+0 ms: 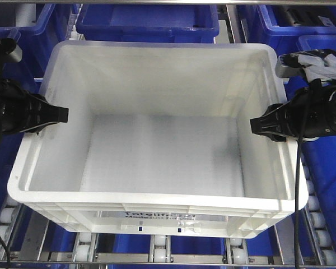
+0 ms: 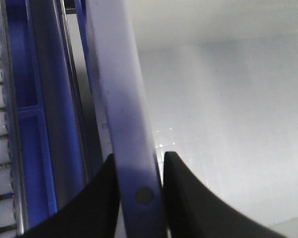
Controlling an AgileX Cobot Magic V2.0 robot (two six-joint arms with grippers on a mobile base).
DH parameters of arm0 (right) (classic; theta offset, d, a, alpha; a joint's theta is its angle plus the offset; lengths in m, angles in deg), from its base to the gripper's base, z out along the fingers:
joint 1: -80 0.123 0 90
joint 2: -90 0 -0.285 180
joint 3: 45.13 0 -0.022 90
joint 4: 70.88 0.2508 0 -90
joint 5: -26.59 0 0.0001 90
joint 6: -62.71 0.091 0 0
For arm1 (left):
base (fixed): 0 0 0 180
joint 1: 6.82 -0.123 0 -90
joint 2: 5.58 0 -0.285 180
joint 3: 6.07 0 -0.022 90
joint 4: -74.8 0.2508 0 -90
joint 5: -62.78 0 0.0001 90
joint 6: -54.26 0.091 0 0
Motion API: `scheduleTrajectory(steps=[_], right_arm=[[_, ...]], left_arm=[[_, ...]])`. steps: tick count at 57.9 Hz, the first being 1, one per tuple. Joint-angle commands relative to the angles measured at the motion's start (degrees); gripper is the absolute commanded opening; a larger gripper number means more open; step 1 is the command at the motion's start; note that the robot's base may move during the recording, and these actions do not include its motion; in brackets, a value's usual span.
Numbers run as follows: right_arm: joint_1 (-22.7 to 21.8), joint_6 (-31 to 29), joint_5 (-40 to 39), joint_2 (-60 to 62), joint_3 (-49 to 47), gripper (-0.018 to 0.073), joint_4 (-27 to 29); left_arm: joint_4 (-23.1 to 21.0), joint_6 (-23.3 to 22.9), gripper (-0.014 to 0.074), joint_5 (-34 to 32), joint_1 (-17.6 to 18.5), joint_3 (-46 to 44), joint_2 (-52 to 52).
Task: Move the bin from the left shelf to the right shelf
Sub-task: 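Lower the tote with both grippers onto the roller track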
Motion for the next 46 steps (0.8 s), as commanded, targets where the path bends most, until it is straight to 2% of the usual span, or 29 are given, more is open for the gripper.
scheduleTrajectory(steps=[1,21,30,39,46], right_arm=[[0.9,-3.4,-6.3,2.1,-2.8,-0.0005,6.2],[0.9,-3.4,-6.6,2.1,-2.8,-0.0001,6.4],[0.9,-3.4,-6.5,2.1,-2.8,0.0018,6.6],[0.9,-3.4,-6.5,2.1,-2.8,0.0098,6.6],[0.9,-3.4,-6.5,2.1,-2.8,0.0215,6.6]], left_arm=[[-4.5,1.3,-0.0006,-5.3,1.0,-2.6,0.9],[-4.5,1.1,-0.0003,-5.3,1.0,-2.6,0.3],[-4.5,1.1,0.0034,-5.7,1.0,-2.6,0.3],[-4.5,1.1,0.0122,-6.3,1.0,-2.6,0.3],[-4.5,1.1,0.0225,-6.9,1.0,-2.6,0.3]])
